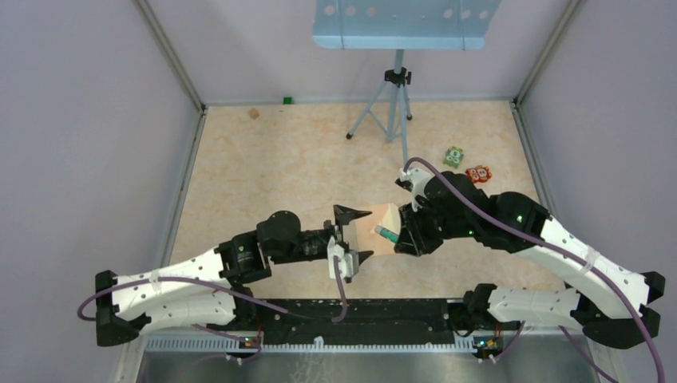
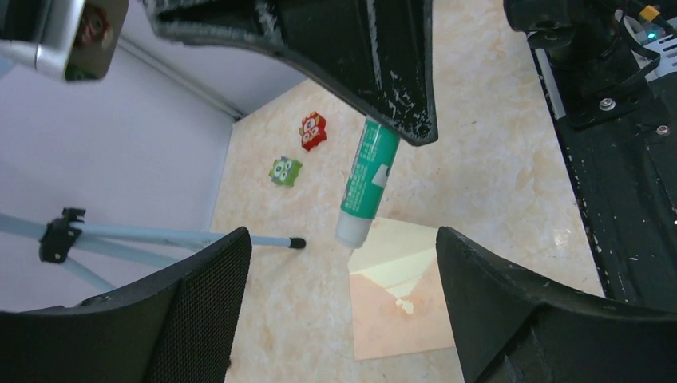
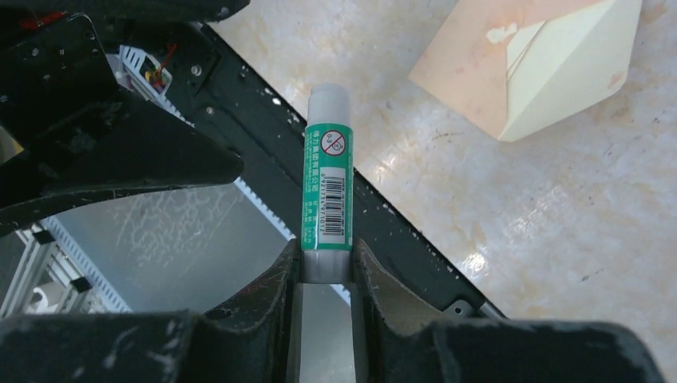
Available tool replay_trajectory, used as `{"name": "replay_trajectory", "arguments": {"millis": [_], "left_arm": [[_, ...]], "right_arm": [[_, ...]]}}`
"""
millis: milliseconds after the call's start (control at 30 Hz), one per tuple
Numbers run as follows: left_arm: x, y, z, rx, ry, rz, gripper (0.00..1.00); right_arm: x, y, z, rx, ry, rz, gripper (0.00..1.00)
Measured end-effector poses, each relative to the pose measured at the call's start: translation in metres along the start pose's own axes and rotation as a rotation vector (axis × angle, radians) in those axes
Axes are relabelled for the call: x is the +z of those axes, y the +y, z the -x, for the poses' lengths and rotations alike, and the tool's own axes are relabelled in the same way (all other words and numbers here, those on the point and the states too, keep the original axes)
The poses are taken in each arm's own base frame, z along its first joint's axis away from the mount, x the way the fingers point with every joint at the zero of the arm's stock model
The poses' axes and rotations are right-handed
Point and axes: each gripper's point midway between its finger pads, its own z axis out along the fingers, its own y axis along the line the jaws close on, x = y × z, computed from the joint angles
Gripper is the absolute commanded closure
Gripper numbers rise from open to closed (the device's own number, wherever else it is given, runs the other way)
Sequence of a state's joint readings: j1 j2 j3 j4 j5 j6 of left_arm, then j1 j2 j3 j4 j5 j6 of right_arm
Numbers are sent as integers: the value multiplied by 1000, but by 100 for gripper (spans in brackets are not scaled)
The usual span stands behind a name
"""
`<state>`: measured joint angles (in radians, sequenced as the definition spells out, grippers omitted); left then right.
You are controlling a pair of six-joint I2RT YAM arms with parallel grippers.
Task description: Place the letter into the envelope and seal it
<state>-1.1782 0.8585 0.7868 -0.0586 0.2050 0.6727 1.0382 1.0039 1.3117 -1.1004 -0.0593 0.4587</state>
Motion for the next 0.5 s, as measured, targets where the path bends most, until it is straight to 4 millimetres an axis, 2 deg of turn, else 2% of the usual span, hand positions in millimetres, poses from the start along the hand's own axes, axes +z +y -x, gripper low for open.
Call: {"name": "replay_trajectory", "arguments": {"millis": [133,267,500], "left_arm": [[13,-10,9,68,-29,-29,18],[27,-21,0,88,-3,-60,20],[31,-18,0,102,-8,-37,36]], "right_arm": [[-1,4,-7,16,42,17,100],[1,7,-9,21,65,32,100],[2,10,-11,24,82,45,100]]}}
